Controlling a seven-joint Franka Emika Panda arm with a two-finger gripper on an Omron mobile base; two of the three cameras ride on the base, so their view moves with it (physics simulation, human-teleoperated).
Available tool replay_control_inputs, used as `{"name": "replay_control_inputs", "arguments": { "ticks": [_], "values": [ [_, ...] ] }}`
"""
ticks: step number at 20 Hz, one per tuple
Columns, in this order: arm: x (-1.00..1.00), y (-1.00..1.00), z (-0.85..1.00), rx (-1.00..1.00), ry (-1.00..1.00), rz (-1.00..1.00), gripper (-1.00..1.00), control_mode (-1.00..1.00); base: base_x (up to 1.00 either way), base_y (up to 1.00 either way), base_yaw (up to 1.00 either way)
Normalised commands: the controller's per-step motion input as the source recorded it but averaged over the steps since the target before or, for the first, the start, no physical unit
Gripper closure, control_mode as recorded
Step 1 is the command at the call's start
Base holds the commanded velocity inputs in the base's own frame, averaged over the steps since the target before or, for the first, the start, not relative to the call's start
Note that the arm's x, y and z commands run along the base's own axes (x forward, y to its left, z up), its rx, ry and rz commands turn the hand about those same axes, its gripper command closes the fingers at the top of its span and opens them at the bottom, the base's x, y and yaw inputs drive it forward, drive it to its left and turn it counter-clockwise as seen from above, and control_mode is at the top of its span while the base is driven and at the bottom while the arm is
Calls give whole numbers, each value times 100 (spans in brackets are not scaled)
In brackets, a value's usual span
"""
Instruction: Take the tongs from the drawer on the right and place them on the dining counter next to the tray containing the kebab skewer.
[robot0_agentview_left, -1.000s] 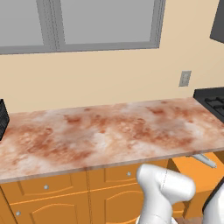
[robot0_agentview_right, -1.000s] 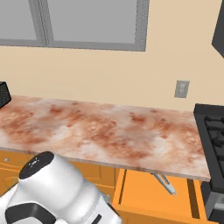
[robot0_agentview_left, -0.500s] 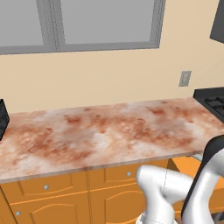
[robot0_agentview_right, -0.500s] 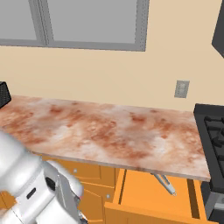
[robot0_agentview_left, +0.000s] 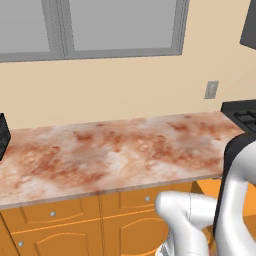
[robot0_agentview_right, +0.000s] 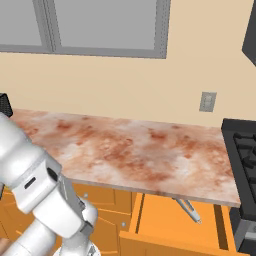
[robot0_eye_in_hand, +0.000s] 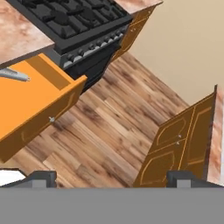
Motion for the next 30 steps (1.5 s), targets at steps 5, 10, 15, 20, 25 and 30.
{"name": "replay_control_inputs", "arguments": {
  "ticks": [5,10,15,20,25,30],
  "values": [
    [25,44,-2,21,0,0,-100,-100,0,0,0],
    [53,67,-2,20,0,-5,-100,-100,0,0,0],
    [24,28,-30,14,-6,-1,-100,-100,0,0,0],
    [24,0,-46,4,-11,0,-100,-100,0,0,0],
    [32,0,-24,3,-13,0,-100,-100,0,0,0],
    [51,-9,-19,0,-1,0,-100,-100,0,0,0]
  ]
}}
